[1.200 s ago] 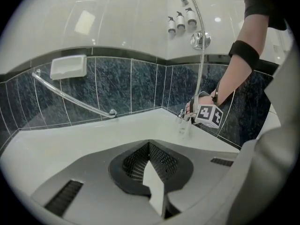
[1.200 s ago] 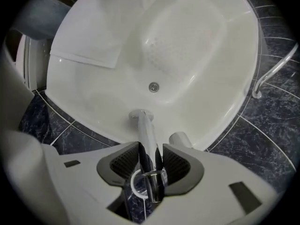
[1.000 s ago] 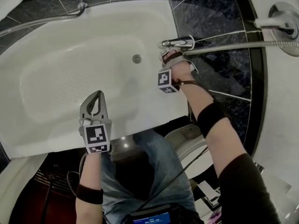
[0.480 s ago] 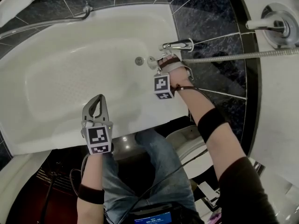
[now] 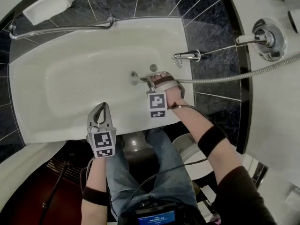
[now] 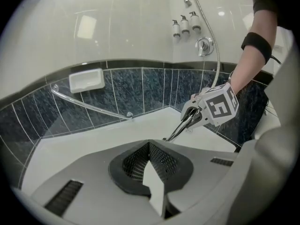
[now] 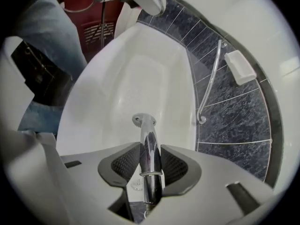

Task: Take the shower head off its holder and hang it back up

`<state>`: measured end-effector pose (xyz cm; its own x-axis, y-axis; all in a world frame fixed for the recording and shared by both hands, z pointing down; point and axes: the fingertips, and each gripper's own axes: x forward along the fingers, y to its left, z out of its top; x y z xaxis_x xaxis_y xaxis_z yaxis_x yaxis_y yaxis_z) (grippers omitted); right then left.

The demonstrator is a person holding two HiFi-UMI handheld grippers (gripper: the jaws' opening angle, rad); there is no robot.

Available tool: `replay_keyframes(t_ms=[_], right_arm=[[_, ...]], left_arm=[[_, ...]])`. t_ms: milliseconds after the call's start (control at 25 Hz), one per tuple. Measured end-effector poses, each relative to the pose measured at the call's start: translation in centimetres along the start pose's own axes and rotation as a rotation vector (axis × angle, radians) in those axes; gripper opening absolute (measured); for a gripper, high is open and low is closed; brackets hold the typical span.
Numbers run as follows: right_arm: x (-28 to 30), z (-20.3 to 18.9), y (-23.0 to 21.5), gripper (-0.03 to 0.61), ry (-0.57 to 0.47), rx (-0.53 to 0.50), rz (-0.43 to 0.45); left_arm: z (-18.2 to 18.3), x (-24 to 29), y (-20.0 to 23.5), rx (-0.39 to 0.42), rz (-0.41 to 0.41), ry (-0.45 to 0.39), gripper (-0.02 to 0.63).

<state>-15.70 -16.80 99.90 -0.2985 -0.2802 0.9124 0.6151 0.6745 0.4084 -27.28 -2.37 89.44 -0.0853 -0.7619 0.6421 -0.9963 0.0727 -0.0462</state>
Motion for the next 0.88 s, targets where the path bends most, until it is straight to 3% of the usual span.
replay_keyframes(t_ms=[280,440,560,640,760,880], right_arm=[[-9.6,9.6,-3.0,0.152,-0.184,0.153,-0.023],[-15.8,14.5,-5.9,0.152,-0.291,0.222,-0.055],[-20.3,17.5,-8.1,0.152,-0.372,0.261,-0.072],[-23.2,19.2,-9.5,0.152,-0.421,0.28,-0.077],[-27.4,20.8,-11.3,0.152,-0.489,0.309,-0.073],[-31.4,22.2,-12.8,0.15,-0.549,0.337,-0.064]], left_arm=[[5.4,-8.1,4.3,0.054,0.081,-0.022,0.002],[7.0,-12.7,5.9,0.09,0.108,-0.019,0.081],[7.9,-15.6,7.1,0.139,0.146,-0.007,0.187],[8.9,-17.2,7.8,0.224,0.173,0.003,0.236],[10.9,-18.9,8.7,0.412,0.229,0.021,0.3],[14.0,-20.4,9.6,0.569,0.308,0.027,0.32]])
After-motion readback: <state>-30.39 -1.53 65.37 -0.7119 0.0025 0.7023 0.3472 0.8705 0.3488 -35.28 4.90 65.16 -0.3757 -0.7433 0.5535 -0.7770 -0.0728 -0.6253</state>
